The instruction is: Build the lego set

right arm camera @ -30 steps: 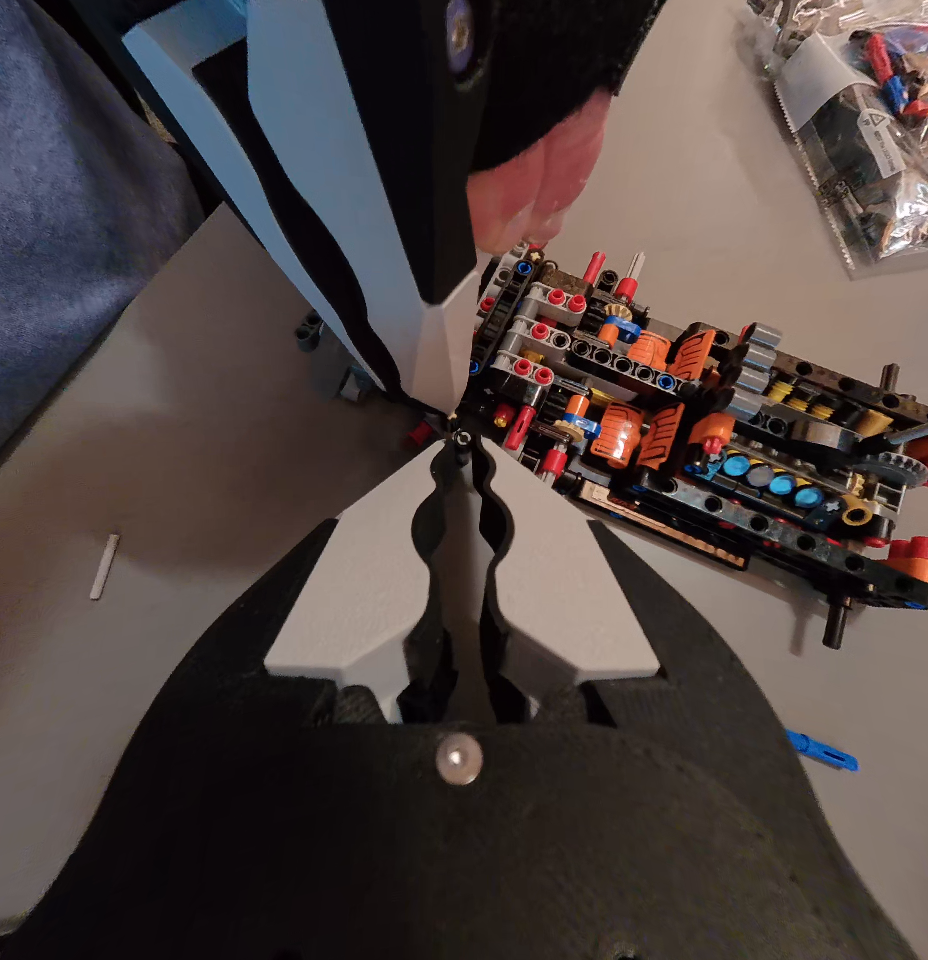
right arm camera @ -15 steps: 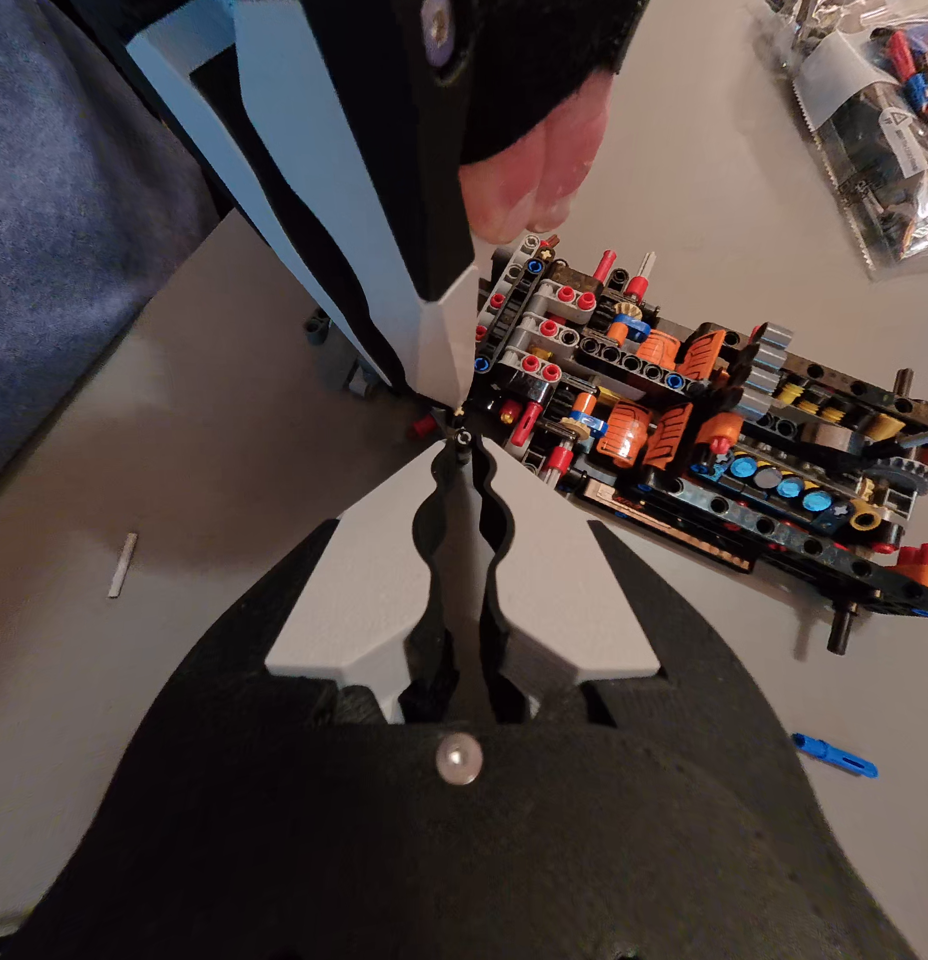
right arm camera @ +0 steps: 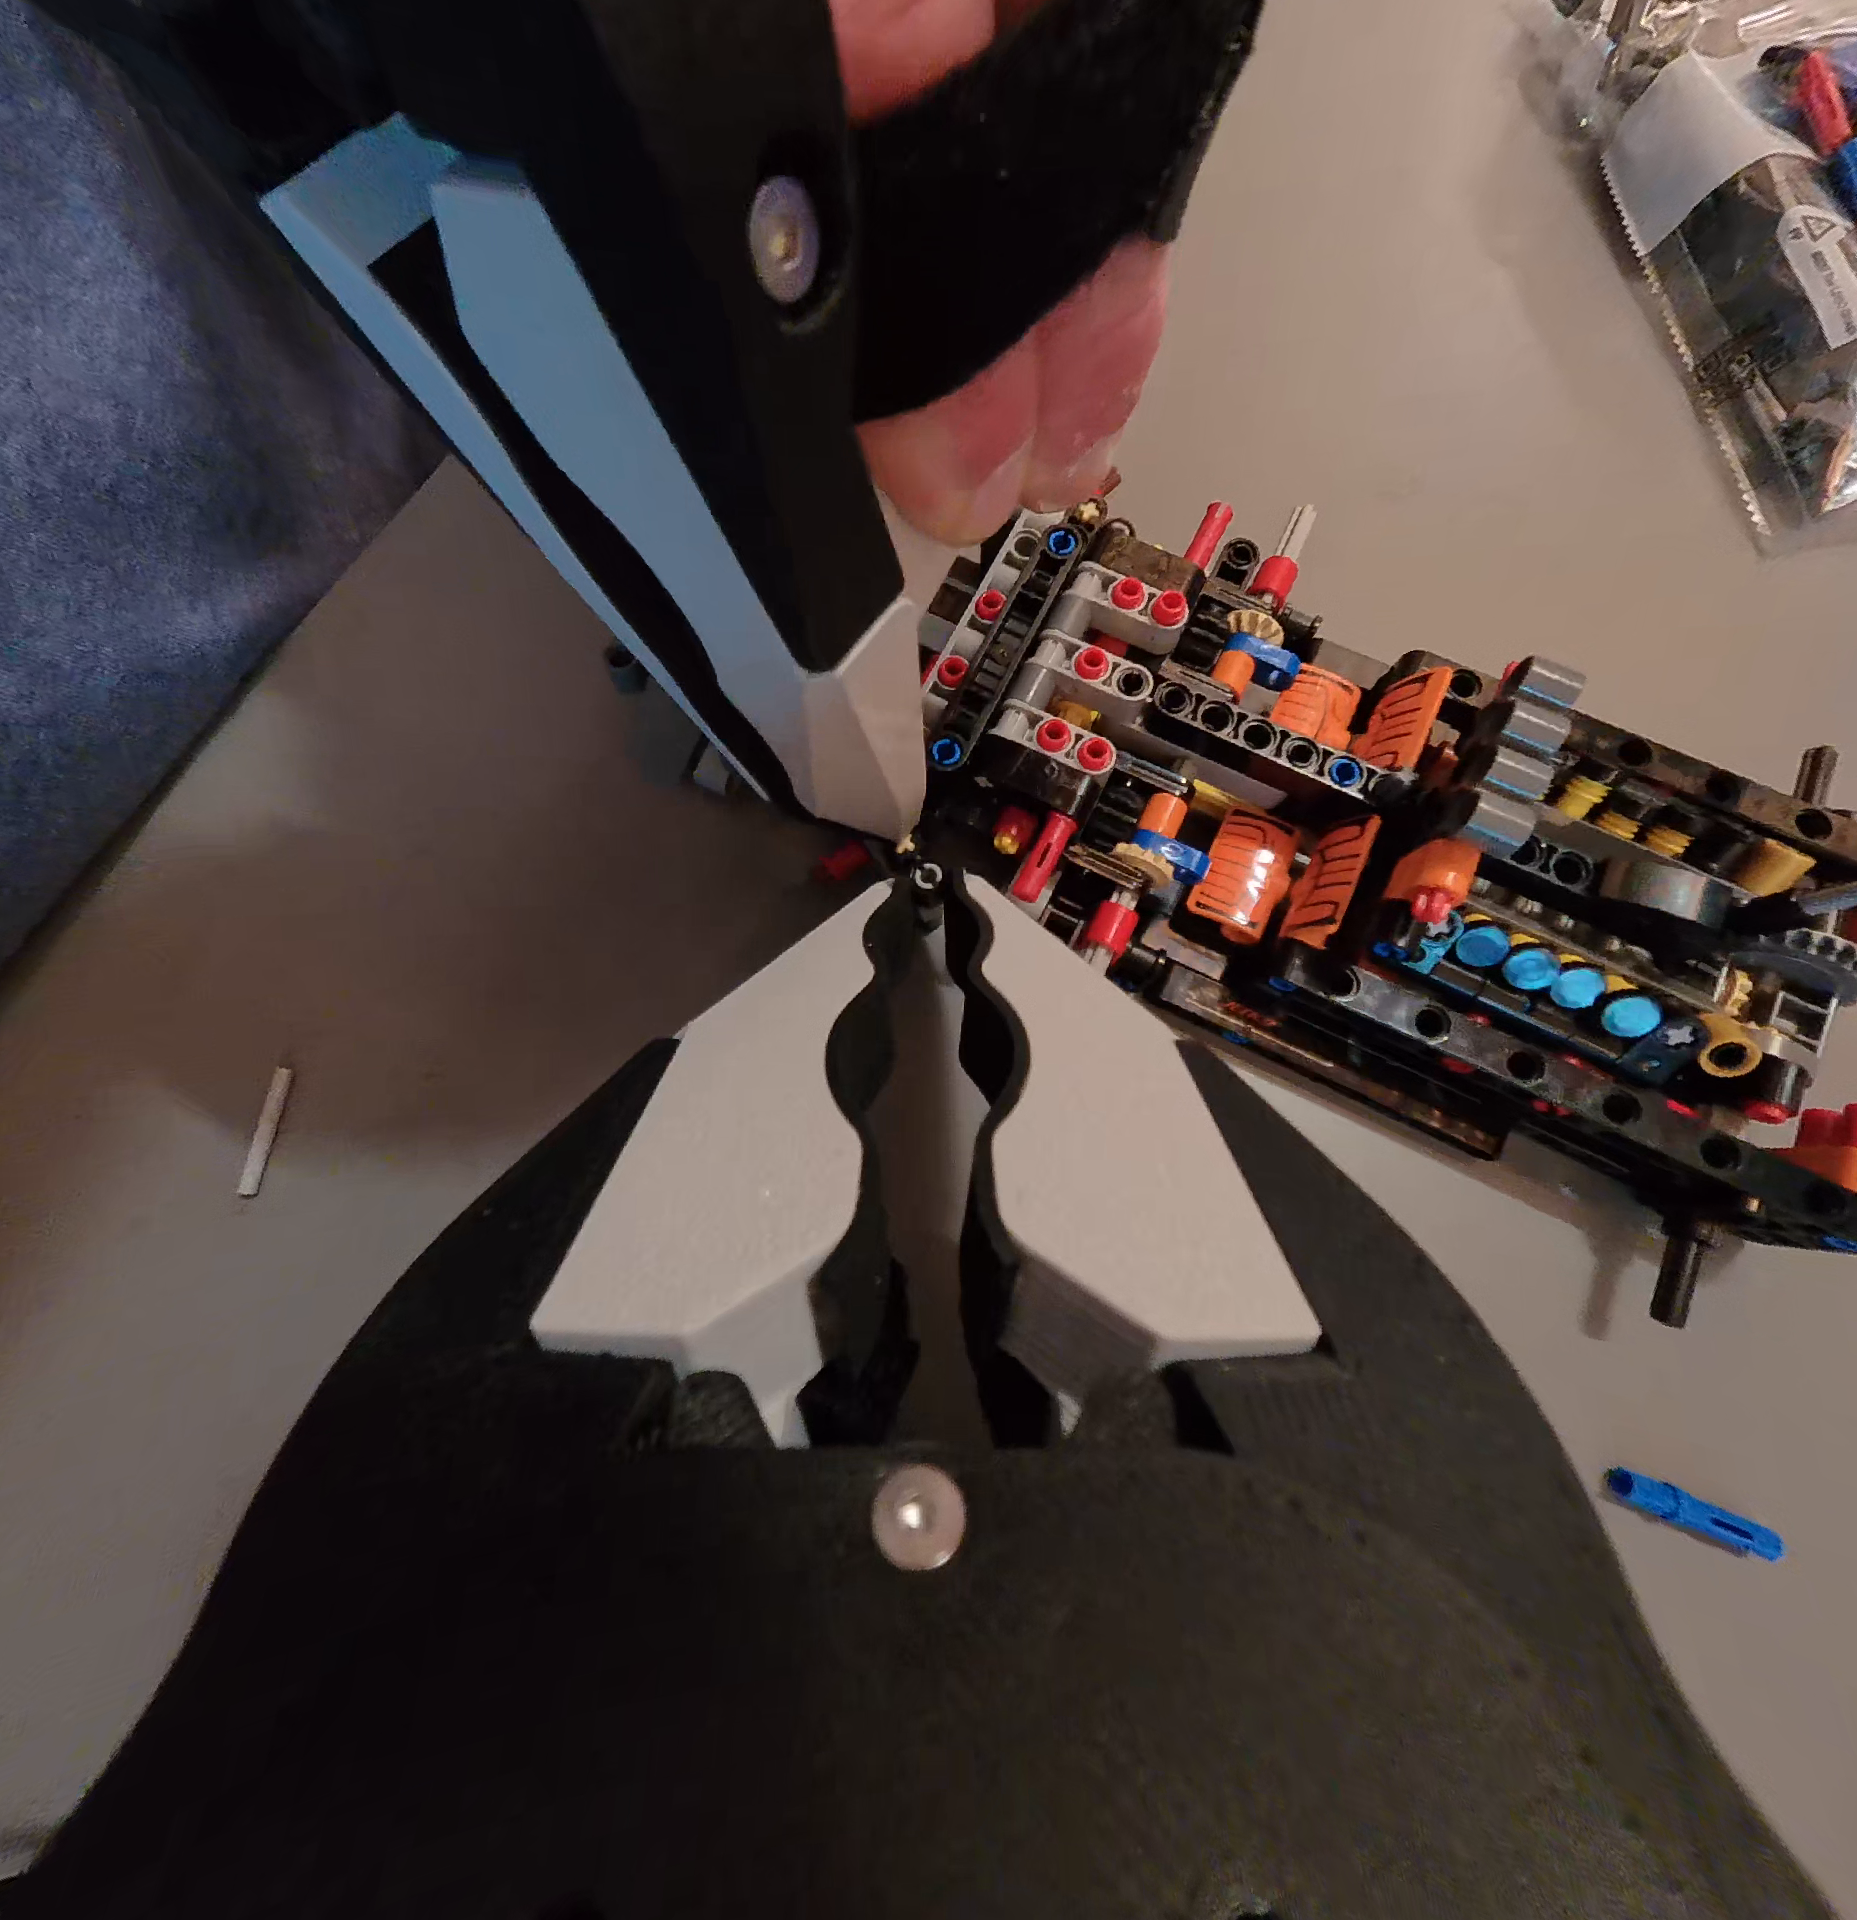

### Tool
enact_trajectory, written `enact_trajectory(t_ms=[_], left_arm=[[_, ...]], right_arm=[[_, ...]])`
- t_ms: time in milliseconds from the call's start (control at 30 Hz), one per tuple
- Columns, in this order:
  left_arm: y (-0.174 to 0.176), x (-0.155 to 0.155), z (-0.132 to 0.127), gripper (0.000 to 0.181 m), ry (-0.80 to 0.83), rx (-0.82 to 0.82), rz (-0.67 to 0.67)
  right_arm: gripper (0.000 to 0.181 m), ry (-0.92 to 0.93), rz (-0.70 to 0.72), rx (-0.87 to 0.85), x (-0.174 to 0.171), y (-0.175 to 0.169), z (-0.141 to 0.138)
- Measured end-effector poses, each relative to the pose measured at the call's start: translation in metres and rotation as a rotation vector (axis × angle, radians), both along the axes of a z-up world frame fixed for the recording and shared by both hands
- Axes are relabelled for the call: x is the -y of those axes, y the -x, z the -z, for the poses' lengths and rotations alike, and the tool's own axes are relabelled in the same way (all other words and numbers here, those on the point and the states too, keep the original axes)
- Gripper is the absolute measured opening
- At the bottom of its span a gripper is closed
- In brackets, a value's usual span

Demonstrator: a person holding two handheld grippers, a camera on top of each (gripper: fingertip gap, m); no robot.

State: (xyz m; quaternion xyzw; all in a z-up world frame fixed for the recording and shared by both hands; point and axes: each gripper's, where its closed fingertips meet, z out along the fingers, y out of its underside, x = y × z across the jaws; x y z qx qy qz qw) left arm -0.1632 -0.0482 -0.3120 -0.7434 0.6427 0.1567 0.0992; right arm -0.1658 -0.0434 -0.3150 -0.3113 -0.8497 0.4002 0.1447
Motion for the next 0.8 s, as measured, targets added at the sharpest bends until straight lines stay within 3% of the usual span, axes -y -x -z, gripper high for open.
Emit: enact_trajectory(t_ms=[233, 367, 533, 667, 800], left_arm=[[0.0, -0.002, -0.003, 0.0, 0.014, 0.096, -0.065], [0.001, -0.006, -0.027, 0.013, -0.049, 0.25, -0.163], [0.039, 0.008, -0.045, 0.019, -0.109, 0.371, -0.326], [0.076, 0.03, -0.043, 0.02, -0.113, 0.474, -0.463], [0.084, 0.039, -0.024, 0.017, -0.089, 0.595, -0.499]], right_arm=[[0.004, 0.015, 0.006, 0.0, 0.0, 0.001, -0.001], [0.009, 0.01, 0.019, -0.011, -0.006, -0.001, -0.009], [0.007, -0.04, 0.05, 0.024, -0.018, -0.008, -0.013], [0.004, -0.069, 0.104, 0.082, -0.016, -0.016, -0.008], [0.001, -0.087, 0.178, 0.129, -0.009, -0.015, 0.006]])
